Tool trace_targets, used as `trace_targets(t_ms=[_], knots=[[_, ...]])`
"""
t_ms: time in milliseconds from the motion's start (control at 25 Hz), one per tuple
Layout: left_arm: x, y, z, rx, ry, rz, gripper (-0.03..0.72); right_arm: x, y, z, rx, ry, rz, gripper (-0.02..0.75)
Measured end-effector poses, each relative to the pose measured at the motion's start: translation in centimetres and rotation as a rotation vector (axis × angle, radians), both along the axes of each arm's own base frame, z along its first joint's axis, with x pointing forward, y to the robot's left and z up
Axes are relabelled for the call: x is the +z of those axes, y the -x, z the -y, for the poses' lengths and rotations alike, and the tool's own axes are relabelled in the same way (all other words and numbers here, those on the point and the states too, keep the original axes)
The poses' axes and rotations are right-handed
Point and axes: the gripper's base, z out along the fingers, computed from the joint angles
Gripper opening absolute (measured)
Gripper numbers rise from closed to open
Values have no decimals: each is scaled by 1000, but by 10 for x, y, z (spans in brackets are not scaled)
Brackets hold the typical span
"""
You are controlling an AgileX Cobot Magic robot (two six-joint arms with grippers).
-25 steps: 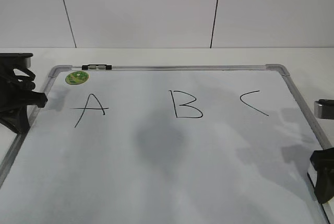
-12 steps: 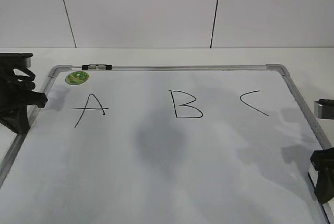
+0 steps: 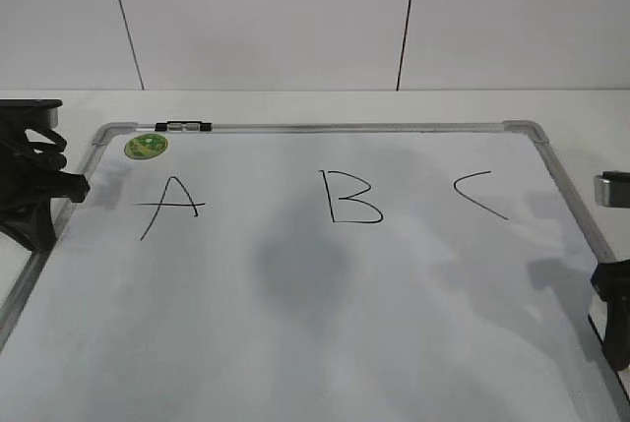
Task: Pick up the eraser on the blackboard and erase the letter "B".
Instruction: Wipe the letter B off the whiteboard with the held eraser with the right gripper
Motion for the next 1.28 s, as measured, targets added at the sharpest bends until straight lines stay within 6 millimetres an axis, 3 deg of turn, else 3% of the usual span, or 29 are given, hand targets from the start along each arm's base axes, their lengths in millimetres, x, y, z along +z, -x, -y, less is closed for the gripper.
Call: trace_targets(t_ms=[360,600,760,1000,1280], knots=[[0,0,0,0,0,0,24,23,-15,-1,7,-1,32,546],[0,0,0,0,0,0,24,62,-45,-14,27,-36,185,546],[0,0,0,0,0,0,24,79,-74,-47,126,-43,260,546],[0,0,0,-1,-2,-2,25,79,-122,-109,254,-58,325,546],[0,0,0,-1,-2,-5,25,46,-170,-146,296,-65,327,546]])
